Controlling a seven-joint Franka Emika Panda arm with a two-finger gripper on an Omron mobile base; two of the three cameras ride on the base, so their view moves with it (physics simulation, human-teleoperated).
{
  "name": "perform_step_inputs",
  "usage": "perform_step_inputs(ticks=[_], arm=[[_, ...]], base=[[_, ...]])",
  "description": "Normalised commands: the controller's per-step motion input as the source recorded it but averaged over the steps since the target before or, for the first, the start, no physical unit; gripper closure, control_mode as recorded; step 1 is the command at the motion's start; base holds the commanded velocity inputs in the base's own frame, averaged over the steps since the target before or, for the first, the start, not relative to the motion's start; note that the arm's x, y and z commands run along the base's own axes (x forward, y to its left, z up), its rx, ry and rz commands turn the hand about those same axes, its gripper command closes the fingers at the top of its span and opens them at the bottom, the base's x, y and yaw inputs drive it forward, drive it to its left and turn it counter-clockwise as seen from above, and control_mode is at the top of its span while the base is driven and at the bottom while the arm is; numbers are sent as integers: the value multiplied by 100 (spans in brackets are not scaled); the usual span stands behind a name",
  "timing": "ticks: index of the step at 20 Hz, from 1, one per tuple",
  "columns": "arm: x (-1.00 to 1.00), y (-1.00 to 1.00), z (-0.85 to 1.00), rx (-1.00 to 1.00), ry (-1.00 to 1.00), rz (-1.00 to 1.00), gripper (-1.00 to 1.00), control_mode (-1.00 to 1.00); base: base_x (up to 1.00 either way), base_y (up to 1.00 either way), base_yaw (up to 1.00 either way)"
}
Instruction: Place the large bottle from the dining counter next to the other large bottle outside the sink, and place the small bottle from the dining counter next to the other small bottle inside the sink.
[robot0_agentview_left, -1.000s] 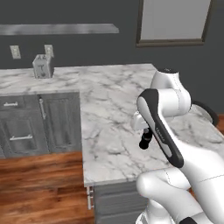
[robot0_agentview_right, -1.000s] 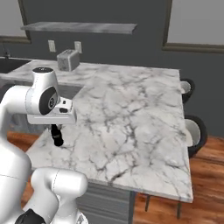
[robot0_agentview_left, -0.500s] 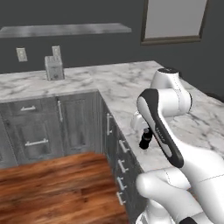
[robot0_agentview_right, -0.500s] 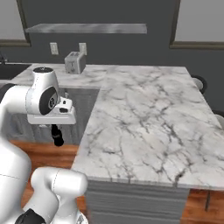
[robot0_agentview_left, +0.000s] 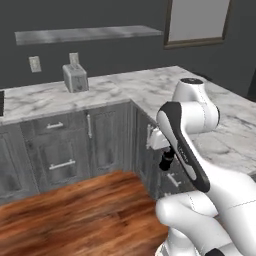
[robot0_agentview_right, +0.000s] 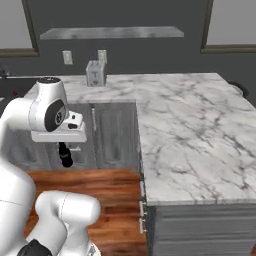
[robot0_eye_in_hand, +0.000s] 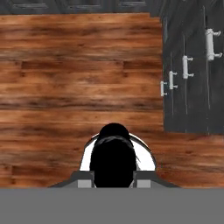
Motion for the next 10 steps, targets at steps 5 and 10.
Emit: perform_step_inputs(ticks=[5, 10], arm=[[0, 0, 0, 0, 0, 0, 100, 100], [0, 0, 0, 0, 0, 0, 100, 100]], base=[[52, 100, -22], [60, 100, -12]])
